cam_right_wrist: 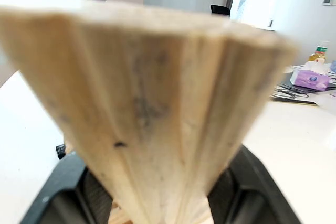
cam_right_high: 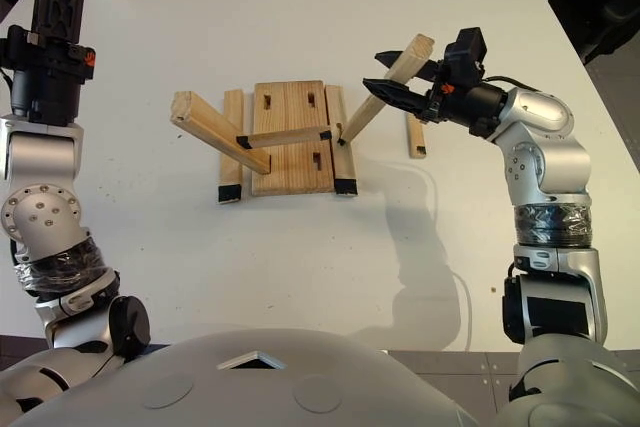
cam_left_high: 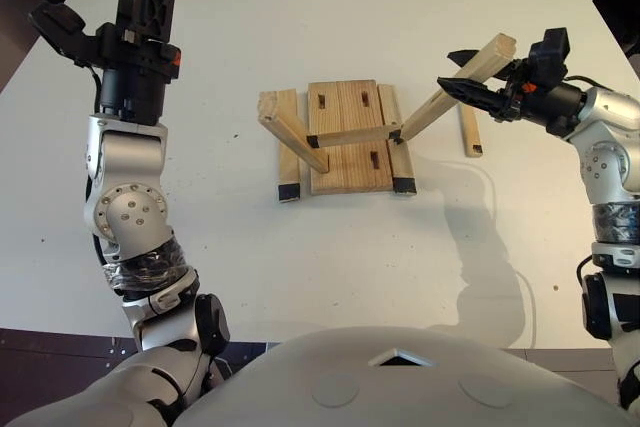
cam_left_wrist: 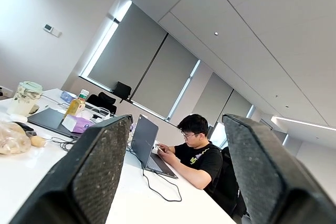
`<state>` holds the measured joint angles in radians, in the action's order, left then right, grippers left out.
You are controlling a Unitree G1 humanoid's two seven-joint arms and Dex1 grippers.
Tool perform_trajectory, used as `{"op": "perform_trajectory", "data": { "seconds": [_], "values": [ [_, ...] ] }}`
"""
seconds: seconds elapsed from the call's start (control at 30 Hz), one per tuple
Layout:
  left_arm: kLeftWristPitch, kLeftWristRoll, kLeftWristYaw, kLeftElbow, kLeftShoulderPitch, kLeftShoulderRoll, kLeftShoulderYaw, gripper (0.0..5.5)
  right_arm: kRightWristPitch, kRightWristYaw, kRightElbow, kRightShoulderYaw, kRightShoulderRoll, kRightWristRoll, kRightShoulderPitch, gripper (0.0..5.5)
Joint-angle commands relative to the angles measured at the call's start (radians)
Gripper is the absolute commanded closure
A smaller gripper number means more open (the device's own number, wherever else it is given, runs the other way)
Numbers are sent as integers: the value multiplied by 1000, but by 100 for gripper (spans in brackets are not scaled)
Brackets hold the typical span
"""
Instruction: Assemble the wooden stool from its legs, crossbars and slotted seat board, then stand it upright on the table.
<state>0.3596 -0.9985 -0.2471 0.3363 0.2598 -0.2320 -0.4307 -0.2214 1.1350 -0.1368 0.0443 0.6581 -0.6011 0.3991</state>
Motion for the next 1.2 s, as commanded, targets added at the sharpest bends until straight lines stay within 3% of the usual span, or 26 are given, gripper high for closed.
{"op": "perform_trajectory", "data": {
  "seconds": [0.03,0.17,0.53,1.2],
  "values": [
    [2,6,3,-7,-14,-10,1,233,2,32,-6,-38,53,99,-54,347],
    [9,18,-6,0,-24,-15,18,233,21,66,-24,-42,95,139,-59,347],
    [4,15,7,13,-23,-12,25,233,-25,51,36,32,63,60,78,347],
    [-23,36,24,35,-53,23,47,233,1,356,32,-96,148,143,93,347]
  ]
}}
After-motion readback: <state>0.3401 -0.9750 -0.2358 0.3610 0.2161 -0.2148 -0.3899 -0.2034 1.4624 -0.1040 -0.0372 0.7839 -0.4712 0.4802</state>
